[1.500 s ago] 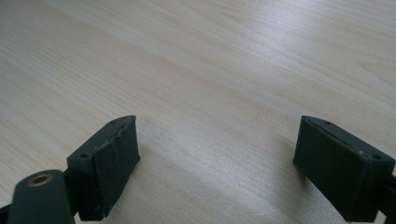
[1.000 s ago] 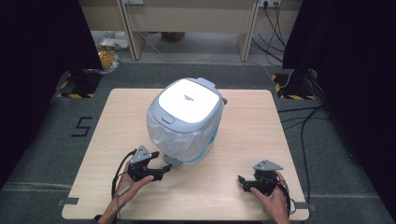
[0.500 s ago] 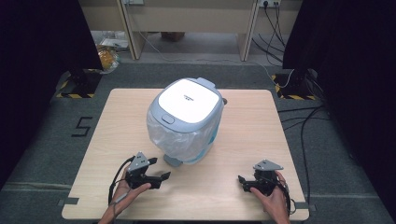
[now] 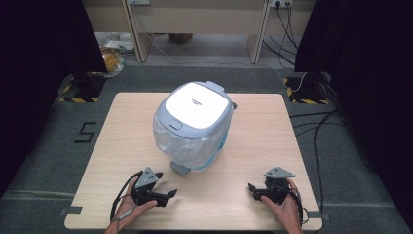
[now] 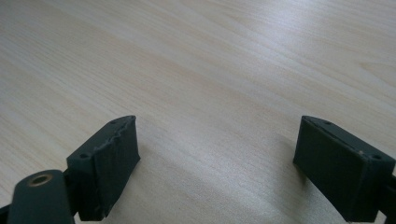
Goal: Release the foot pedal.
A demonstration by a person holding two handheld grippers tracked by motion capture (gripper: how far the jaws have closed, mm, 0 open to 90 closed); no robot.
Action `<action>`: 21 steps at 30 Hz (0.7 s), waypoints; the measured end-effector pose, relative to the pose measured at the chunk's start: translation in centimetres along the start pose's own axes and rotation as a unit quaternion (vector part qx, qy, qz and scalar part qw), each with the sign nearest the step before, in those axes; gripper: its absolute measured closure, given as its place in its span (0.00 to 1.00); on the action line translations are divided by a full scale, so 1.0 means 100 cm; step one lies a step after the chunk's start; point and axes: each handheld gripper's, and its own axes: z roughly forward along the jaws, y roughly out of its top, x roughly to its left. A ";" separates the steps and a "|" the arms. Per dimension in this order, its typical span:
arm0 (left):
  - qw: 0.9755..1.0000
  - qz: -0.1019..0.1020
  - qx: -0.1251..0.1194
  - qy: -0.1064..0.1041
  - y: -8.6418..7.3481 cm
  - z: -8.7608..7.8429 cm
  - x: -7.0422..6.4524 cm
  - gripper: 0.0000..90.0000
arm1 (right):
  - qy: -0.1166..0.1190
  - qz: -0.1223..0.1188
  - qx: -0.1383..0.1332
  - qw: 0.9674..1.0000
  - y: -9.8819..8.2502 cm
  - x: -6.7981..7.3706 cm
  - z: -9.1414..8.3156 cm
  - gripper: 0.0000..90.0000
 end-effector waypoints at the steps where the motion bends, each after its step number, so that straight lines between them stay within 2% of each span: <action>1: 1.000 0.002 0.001 0.001 -0.001 0.000 -0.001 0.16 | 0.000 0.000 0.000 1.000 0.000 0.000 0.000 0.15; 11: 0.999 0.028 0.027 0.006 -0.011 -0.001 -0.014 0.17 | 0.001 -0.001 0.000 1.000 0.000 0.000 0.000 0.15; 16: 0.998 0.041 0.050 0.006 -0.017 0.001 -0.019 0.17 | 0.002 -0.001 0.001 1.000 0.000 0.000 0.000 0.15; 17: 0.998 0.043 0.049 0.008 -0.017 0.000 -0.019 0.17 | 0.001 -0.001 0.000 1.000 0.000 0.000 0.000 0.15; 18: 0.998 0.044 0.049 0.009 -0.018 0.000 -0.020 0.17 | 0.001 -0.001 0.000 1.000 0.000 0.000 0.000 0.15; 21: 0.998 0.029 0.053 0.008 -0.018 0.001 -0.019 0.16 | 0.001 -0.001 0.000 1.000 0.000 0.000 0.000 0.15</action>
